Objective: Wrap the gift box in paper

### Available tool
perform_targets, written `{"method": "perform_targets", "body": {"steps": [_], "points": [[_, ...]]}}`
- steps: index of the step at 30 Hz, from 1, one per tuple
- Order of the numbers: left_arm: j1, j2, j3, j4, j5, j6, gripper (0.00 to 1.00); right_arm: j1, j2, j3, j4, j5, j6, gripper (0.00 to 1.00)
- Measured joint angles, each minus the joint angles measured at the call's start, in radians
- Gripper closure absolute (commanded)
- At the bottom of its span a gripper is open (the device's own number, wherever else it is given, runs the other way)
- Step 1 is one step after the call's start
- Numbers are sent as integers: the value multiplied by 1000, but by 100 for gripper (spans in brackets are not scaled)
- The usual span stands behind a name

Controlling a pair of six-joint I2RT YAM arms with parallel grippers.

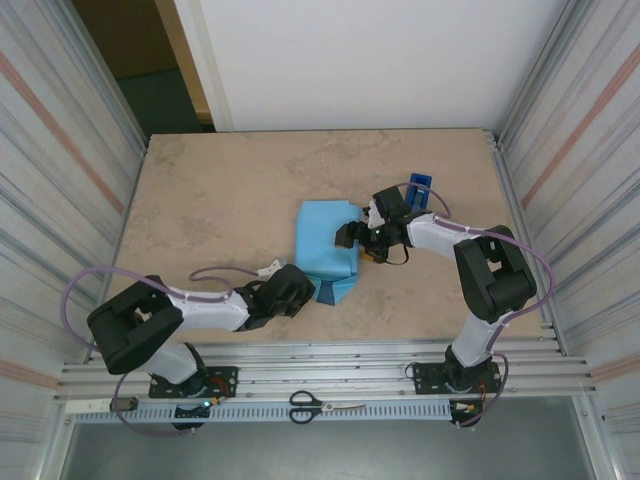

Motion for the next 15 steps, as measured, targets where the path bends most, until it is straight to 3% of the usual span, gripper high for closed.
{"method": "perform_targets", "body": {"steps": [10, 15], "points": [[-11, 61, 16, 0, 20, -34, 100, -1, 0, -5, 7, -3, 0, 15], [-18, 9, 52, -97, 21, -21, 100, -1, 0, -5, 7, -3, 0, 15]]}}
